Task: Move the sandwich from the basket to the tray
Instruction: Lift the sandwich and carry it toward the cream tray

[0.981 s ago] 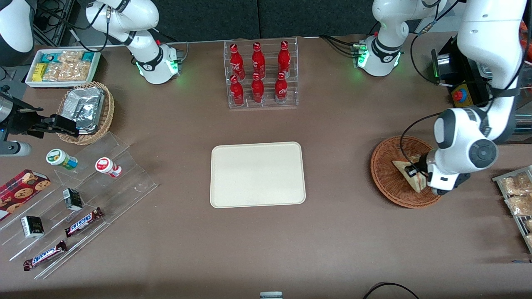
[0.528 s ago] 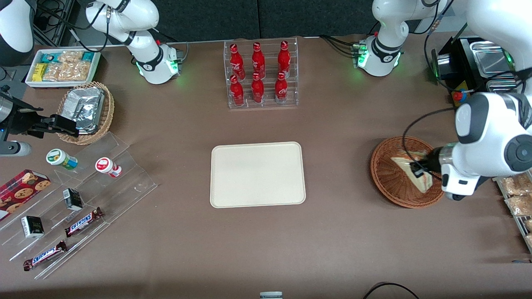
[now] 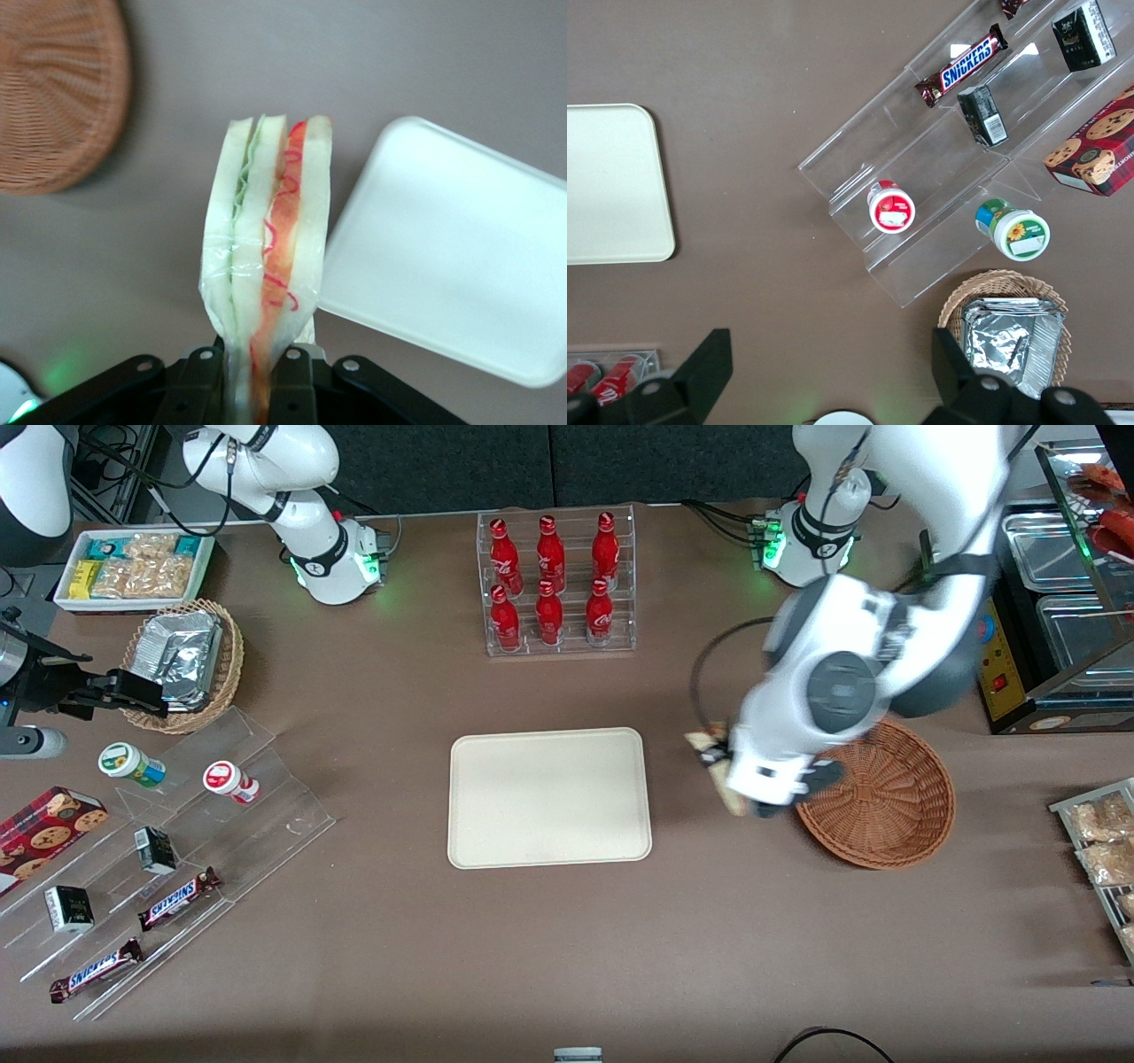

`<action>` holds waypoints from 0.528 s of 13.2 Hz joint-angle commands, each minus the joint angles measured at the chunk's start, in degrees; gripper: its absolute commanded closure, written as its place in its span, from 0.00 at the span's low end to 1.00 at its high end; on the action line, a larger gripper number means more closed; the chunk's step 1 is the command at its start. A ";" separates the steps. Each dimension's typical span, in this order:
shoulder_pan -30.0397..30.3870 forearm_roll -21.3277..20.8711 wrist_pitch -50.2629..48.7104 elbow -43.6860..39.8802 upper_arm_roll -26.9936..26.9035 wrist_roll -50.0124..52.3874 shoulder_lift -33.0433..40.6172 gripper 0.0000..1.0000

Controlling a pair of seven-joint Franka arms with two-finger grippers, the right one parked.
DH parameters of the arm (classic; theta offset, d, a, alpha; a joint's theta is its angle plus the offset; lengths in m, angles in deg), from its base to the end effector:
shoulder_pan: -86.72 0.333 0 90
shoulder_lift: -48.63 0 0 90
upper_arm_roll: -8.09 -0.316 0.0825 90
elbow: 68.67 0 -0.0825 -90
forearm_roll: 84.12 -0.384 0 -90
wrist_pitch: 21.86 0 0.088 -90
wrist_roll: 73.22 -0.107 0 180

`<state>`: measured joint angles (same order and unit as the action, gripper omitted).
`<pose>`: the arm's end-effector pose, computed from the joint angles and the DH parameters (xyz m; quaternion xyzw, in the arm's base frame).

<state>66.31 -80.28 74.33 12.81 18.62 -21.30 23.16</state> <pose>0.5793 -0.3320 0.4330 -0.9745 -0.1924 0.1156 0.0050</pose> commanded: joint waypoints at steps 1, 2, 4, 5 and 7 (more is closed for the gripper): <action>-5.32 0.20 2.57 -10.19 -0.77 0.89 -9.05 0.96; -7.43 0.20 6.17 -10.81 -0.77 1.51 -10.90 0.97; -10.59 -0.49 11.45 -10.56 -0.85 0.55 -13.19 0.97; -12.00 -0.50 11.82 -10.47 -0.85 -1.28 -14.07 0.97; -12.81 -0.15 12.00 -10.12 -0.68 -8.99 -15.83 0.97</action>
<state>54.40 -80.37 86.86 4.96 18.53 -24.53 9.33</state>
